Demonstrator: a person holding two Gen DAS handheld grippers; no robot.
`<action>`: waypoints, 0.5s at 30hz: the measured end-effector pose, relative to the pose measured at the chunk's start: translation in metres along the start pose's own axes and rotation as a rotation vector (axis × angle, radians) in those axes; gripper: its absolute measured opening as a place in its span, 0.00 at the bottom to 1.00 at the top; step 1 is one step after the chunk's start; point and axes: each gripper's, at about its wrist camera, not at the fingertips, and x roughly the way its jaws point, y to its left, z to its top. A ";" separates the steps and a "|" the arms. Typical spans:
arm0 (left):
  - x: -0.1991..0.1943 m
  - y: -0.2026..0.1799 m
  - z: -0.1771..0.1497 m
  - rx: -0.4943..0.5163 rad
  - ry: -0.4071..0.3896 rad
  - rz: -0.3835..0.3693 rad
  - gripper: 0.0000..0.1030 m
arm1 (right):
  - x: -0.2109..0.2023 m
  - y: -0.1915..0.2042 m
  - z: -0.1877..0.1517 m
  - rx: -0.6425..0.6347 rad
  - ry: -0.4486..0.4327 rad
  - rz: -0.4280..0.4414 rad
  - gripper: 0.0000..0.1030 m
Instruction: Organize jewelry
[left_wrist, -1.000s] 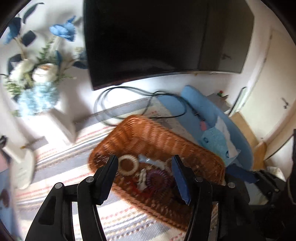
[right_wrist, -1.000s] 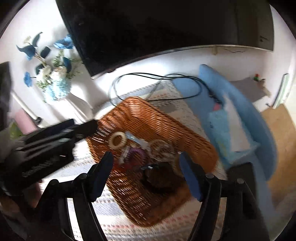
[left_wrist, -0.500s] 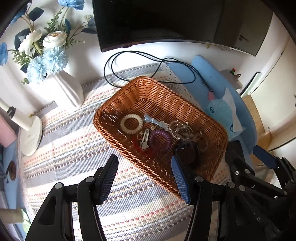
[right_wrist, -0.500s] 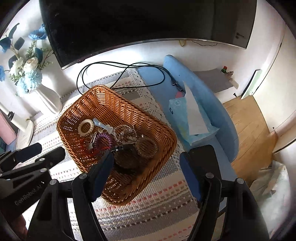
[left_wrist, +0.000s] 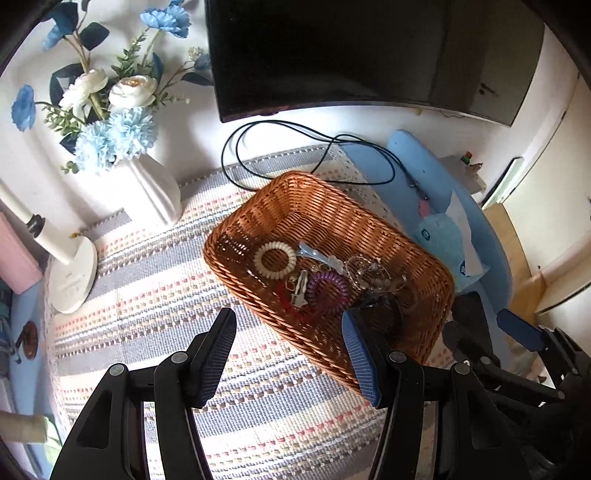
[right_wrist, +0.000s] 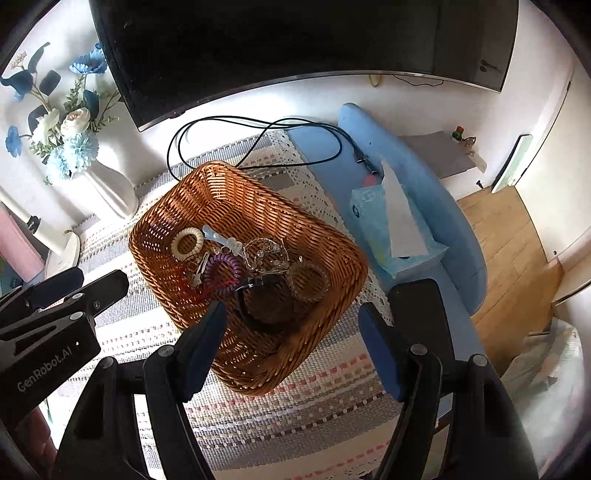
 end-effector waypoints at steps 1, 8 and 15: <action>0.000 0.001 0.000 -0.003 -0.002 0.003 0.59 | -0.001 -0.001 0.000 0.003 -0.002 0.002 0.73; 0.000 0.001 -0.001 -0.001 -0.002 0.008 0.59 | -0.003 -0.001 0.001 0.007 -0.015 0.001 0.73; -0.002 -0.001 -0.003 -0.002 -0.002 0.002 0.59 | -0.003 -0.005 0.000 0.020 -0.007 0.004 0.73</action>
